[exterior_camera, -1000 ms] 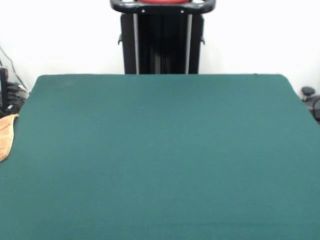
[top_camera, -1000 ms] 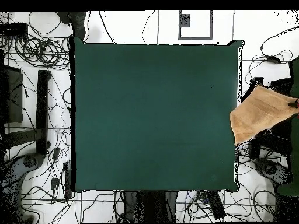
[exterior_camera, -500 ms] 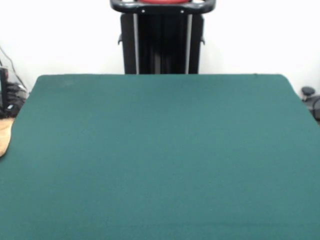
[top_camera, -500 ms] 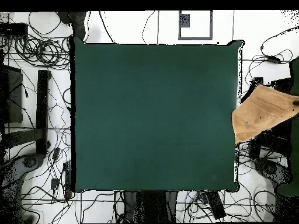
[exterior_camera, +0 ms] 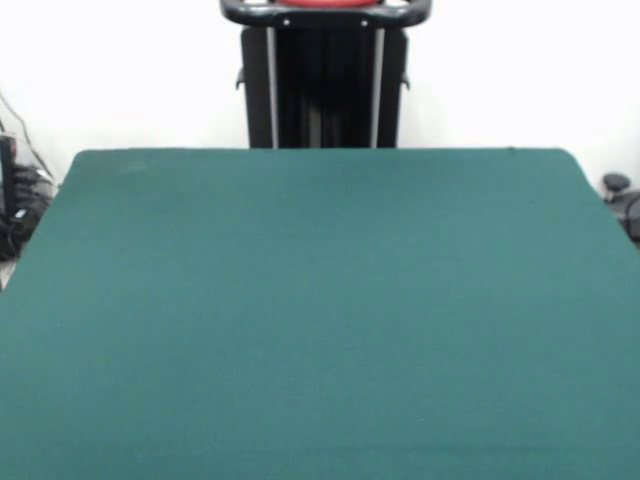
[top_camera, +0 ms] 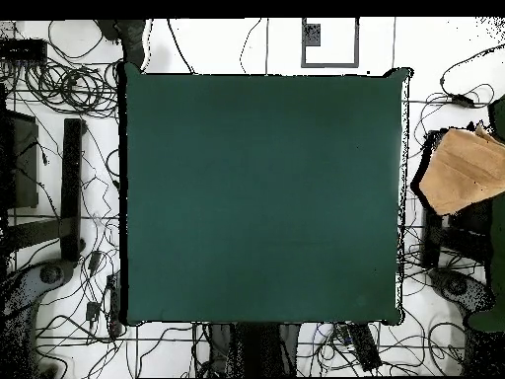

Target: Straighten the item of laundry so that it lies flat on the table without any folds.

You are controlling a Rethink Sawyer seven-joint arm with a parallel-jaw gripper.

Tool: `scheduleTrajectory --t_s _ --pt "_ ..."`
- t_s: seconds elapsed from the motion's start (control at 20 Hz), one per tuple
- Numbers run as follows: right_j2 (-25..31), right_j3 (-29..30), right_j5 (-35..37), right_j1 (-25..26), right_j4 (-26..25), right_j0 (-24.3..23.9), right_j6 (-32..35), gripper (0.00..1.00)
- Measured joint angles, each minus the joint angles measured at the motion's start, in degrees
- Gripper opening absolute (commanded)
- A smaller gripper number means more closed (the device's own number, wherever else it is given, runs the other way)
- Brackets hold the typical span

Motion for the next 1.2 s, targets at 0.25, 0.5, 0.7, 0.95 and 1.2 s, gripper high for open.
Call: scheduleTrajectory --t_s 0.25,0.5,0.7,0.95,1.2 --pt "0.10 -1.94 0.28 -0.01 -0.10 0.21 -2.13 0.00" --pt "-0.26 2.97 -1.50 -3.15 2.14 -1.36 -2.22 0.00" --pt "-2.27 19.16 -10.73 -13.22 7.93 -5.24 -2.21 0.00" --pt "-5.77 31.24 -19.10 -22.22 12.11 -6.51 -2.20 0.00" --pt "-10.95 41.38 -24.39 -31.34 15.94 -4.75 -1.65 0.00"
